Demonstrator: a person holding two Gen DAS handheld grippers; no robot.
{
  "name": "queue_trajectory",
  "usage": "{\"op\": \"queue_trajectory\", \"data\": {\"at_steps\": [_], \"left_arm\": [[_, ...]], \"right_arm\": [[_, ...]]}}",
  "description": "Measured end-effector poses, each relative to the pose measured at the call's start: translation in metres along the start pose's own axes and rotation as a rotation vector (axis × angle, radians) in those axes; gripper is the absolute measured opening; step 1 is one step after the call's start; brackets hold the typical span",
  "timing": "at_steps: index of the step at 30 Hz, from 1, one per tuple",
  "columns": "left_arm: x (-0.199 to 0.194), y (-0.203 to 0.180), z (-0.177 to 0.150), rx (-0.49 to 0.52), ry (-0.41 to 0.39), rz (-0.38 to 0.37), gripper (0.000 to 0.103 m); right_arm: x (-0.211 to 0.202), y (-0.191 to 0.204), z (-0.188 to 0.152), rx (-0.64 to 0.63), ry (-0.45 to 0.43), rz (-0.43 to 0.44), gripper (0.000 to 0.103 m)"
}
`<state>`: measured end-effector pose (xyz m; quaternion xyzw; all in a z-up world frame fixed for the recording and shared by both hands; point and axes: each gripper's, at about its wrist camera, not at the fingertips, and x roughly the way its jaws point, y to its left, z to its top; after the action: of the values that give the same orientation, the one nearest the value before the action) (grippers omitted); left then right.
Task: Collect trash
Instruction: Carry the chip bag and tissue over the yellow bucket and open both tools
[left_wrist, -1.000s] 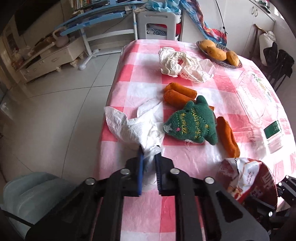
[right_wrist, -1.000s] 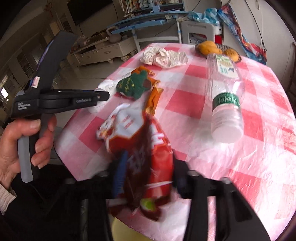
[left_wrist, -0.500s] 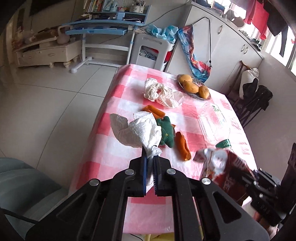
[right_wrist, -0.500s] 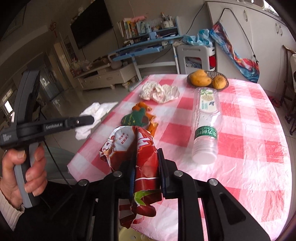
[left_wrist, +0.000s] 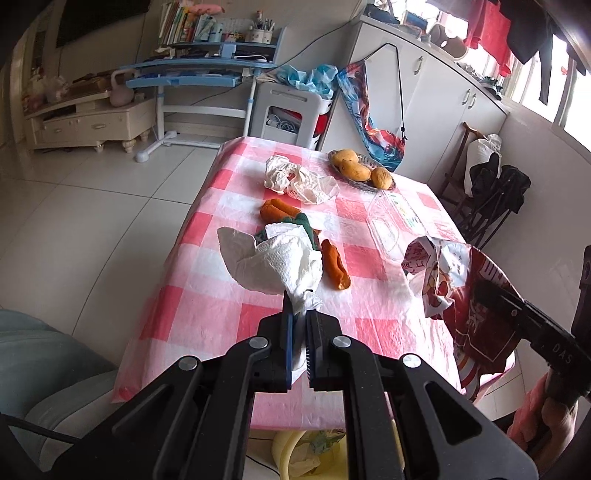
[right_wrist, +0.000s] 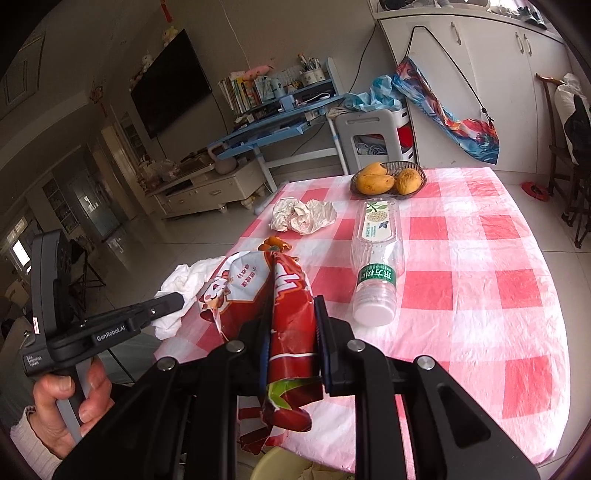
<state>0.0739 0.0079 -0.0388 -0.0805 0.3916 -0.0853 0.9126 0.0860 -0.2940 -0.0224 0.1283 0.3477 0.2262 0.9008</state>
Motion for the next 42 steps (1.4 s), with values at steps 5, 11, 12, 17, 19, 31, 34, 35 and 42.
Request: {"op": "queue_trajectory", "data": {"at_steps": [5,11,12,17,19,31,34,35,42], "left_arm": [[-0.011,-0.010,-0.015,0.046,-0.010,0.012,0.006],[-0.021,-0.017,-0.027,0.074,-0.013,0.007,0.006],[-0.023,-0.018,-0.028,0.078,-0.014,0.006,0.006],[-0.029,-0.023,-0.038,0.100,-0.016,0.002,0.006],[-0.031,-0.025,-0.041,0.106,-0.015,-0.001,0.006],[-0.044,-0.038,-0.060,0.145,-0.013,-0.022,0.006],[-0.047,-0.040,-0.066,0.152,-0.011,-0.026,0.006],[-0.049,-0.040,-0.068,0.155,-0.011,-0.028,0.006],[-0.057,-0.047,-0.083,0.180,-0.003,-0.037,0.006]], "right_arm": [[-0.008,0.001,-0.009,0.015,-0.005,0.004,0.021],[-0.017,0.005,-0.024,0.029,0.005,0.009,0.021],[-0.019,0.007,-0.027,0.030,0.008,0.010,0.021],[-0.025,0.014,-0.042,0.028,0.036,0.015,0.021],[-0.027,0.016,-0.049,0.025,0.050,0.017,0.021],[-0.036,0.035,-0.091,-0.022,0.147,0.002,0.021],[-0.039,0.036,-0.096,-0.018,0.160,-0.008,0.021],[-0.039,0.036,-0.099,-0.015,0.168,-0.013,0.021],[-0.026,0.031,-0.115,0.007,0.265,-0.083,0.027]]}}
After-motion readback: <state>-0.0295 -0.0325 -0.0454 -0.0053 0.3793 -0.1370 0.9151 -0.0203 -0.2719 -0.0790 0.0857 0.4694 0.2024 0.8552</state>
